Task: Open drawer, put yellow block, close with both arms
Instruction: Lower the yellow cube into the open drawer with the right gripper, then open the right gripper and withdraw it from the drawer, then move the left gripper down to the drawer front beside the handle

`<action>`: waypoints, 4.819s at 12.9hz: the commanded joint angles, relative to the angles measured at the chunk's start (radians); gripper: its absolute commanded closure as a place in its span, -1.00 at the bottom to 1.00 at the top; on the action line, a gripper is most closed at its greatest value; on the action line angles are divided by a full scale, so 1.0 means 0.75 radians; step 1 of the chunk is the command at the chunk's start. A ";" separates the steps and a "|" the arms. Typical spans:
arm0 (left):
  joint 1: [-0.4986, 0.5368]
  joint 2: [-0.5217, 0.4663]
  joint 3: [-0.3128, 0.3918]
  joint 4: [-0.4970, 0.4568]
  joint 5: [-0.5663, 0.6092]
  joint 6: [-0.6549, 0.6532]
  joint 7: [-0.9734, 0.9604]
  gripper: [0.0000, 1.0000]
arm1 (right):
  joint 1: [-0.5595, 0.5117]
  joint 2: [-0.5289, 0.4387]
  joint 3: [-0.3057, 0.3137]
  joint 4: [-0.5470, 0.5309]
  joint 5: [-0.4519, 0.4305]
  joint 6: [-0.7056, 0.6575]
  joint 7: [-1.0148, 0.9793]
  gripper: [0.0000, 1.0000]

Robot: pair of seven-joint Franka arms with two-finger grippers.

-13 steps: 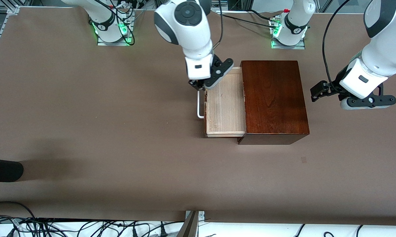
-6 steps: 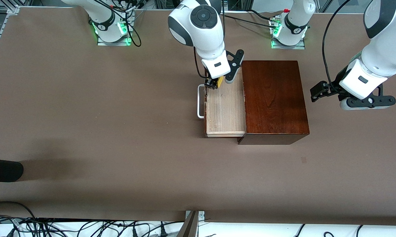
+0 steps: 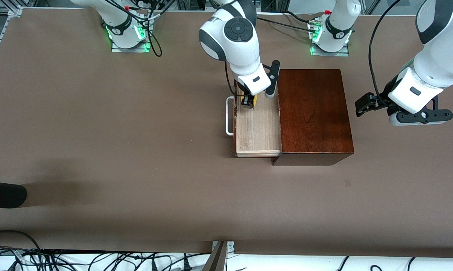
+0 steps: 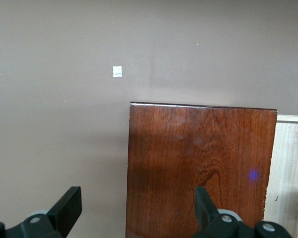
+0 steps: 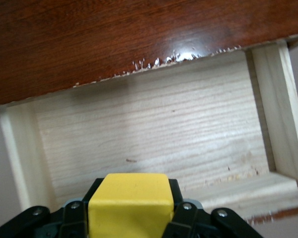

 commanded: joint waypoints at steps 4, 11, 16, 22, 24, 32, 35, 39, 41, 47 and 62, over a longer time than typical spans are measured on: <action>0.001 0.012 -0.003 0.032 -0.009 -0.006 0.006 -1.00 | 0.037 0.089 0.006 0.035 -0.094 0.053 -0.057 0.79; 0.001 0.014 -0.003 0.032 -0.009 -0.006 0.006 -1.00 | 0.058 0.134 0.006 -0.037 -0.160 0.219 -0.104 0.78; 0.001 0.014 -0.003 0.032 -0.009 -0.006 0.006 -1.00 | 0.058 0.146 0.006 -0.041 -0.160 0.219 -0.108 0.49; 0.001 0.014 -0.003 0.032 -0.009 -0.006 0.004 -1.00 | 0.060 0.138 0.003 -0.041 -0.160 0.207 -0.106 -1.00; 0.001 0.014 -0.003 0.032 -0.009 -0.006 0.004 -1.00 | 0.060 0.130 -0.001 -0.016 -0.164 0.113 -0.108 -1.00; -0.003 0.012 -0.003 0.032 -0.007 -0.010 0.008 -1.00 | 0.041 0.076 -0.011 0.227 -0.149 -0.290 -0.102 -1.00; -0.007 0.012 -0.003 0.032 -0.007 -0.012 0.010 -1.00 | -0.052 0.028 -0.013 0.219 -0.131 -0.325 -0.096 -1.00; -0.011 0.012 -0.005 0.030 -0.007 -0.014 0.008 -1.00 | -0.226 -0.050 -0.037 0.221 -0.027 -0.505 -0.078 -1.00; -0.015 0.012 -0.011 0.030 -0.017 -0.010 0.021 -1.00 | -0.247 -0.071 -0.115 0.221 -0.027 -0.572 -0.011 -1.00; -0.099 0.104 -0.099 0.104 0.054 -0.008 0.012 -1.00 | -0.453 -0.289 -0.193 0.045 0.026 -0.591 0.194 -1.00; -0.450 0.273 -0.095 0.155 0.227 -0.012 -0.310 -1.00 | -0.973 -0.744 -0.189 -0.364 -0.073 -0.593 0.634 -1.00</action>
